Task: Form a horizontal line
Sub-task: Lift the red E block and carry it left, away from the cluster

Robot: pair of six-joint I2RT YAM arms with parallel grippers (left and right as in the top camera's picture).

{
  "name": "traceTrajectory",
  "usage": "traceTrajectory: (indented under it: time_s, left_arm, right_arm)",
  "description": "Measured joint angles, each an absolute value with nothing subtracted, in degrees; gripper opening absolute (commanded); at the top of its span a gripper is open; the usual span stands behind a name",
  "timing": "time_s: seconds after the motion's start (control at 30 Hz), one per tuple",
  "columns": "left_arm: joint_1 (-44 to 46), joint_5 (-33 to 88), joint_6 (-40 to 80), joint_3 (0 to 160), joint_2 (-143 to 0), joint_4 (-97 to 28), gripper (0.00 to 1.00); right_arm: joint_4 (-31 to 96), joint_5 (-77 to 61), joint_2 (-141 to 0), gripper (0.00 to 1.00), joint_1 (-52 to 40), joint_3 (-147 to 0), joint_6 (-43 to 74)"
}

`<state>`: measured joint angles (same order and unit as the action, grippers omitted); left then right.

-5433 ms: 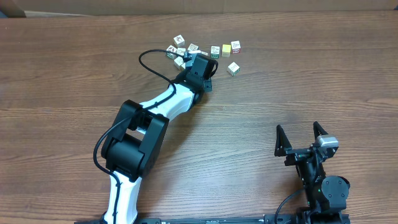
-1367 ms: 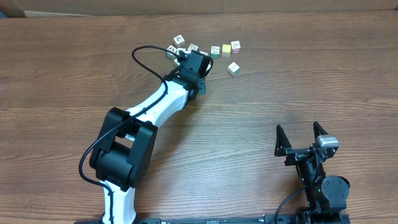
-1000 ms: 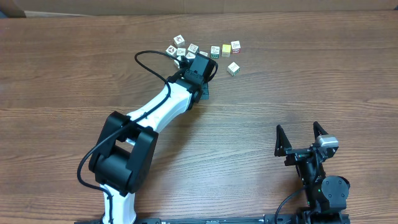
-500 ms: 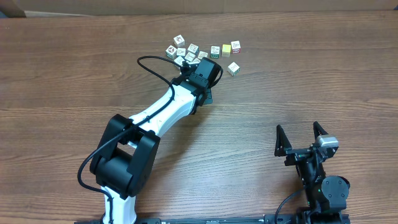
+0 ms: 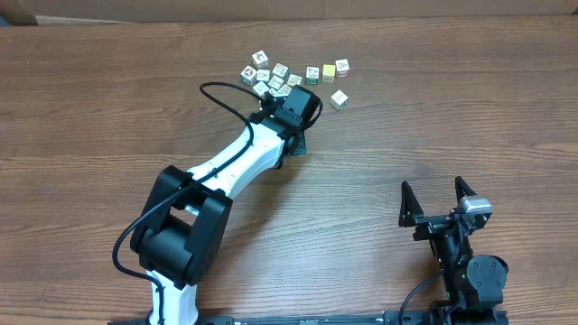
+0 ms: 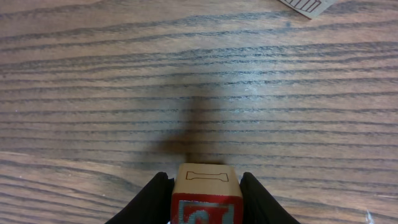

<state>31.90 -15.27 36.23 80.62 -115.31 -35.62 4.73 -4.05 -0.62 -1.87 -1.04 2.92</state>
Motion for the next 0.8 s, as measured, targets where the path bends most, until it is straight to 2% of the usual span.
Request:
traceTrajectory:
  time_s: [0.8]
  left_arm:
    - [31.9, -15.7, 35.86, 78.65, -115.31, -32.97, 0.32]
  right_arm:
    - [4.73, -4.05, -0.62, 1.0, -1.87, -1.04, 2.92]
